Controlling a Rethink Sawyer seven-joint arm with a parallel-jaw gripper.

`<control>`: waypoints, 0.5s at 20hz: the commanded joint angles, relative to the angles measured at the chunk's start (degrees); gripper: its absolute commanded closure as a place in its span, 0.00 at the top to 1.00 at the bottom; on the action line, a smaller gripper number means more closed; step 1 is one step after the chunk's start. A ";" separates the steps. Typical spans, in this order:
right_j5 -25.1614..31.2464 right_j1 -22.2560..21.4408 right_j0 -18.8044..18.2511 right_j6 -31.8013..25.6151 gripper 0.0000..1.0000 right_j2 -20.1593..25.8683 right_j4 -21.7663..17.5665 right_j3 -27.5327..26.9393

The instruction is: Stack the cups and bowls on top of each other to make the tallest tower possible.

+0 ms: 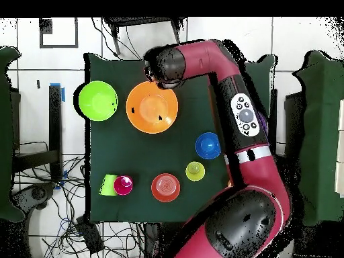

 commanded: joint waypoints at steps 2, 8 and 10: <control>-6.65 -2.16 0.87 7.13 1.00 -13.57 -3.87 9.63; -12.49 -0.83 1.40 8.72 1.00 -17.84 -5.58 11.07; -14.01 -1.03 1.99 9.92 1.00 -19.60 -5.99 11.54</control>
